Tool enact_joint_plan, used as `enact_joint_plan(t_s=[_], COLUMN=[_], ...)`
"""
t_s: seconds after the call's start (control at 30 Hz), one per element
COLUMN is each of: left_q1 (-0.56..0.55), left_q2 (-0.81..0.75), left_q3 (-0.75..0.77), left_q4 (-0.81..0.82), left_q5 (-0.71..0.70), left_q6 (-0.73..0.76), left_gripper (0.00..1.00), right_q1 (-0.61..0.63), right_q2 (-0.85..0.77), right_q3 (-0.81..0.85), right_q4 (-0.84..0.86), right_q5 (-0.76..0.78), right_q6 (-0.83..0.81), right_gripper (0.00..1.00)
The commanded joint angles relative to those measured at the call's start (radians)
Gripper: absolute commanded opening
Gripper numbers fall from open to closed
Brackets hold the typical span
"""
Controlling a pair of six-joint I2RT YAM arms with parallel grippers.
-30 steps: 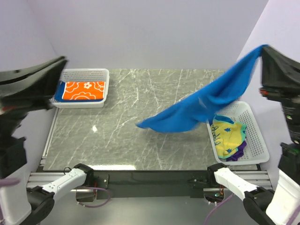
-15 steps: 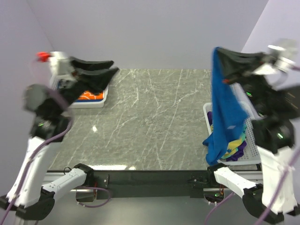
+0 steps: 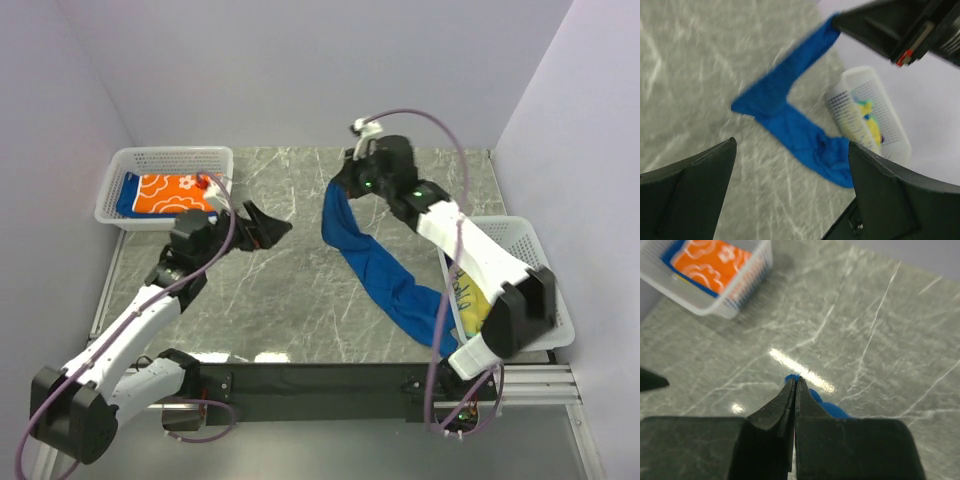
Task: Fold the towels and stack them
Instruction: Flatten out the crumpled towel
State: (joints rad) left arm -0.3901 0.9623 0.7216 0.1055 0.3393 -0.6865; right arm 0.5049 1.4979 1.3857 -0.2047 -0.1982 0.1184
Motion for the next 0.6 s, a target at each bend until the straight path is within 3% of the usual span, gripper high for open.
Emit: enact_joint_plan(t_s=[0.0, 0.1, 0.23, 0.43, 0.57], left_q1=[-0.016, -0.03, -0.035, -0.038, -0.075], left_q2=[0.058, 0.173, 0.357, 0.692, 0.808], left_q3=[-0.076, -0.109, -0.053, 0.105, 0.211], left_q4=[0.16, 0.235, 0.292, 0.372, 0.336], left_q5=[-0.052, -0.071, -0.103, -0.068, -0.039], left_q6=[-0.105, -0.114, -0.097, -0.12, -0.111], left_gripper=[1.0, 0.99, 0.99, 0.95, 0.91], right_q1=[0.03, 0.035, 0.012, -0.143, -0.229], right_q2=[0.12, 0.272, 0.349, 0.366, 0.387], right_q3=[0.085, 0.154, 0.197, 0.17, 0.177], right_q4=[0.021, -0.002, -0.013, 0.011, -0.002], right_q5=[0.052, 0.06, 0.063, 0.016, 0.008], right_q6=[0.004, -0.009, -0.036, -0.014, -0.025], right_gripper=[0.0, 0.0, 0.0, 0.0, 0.0])
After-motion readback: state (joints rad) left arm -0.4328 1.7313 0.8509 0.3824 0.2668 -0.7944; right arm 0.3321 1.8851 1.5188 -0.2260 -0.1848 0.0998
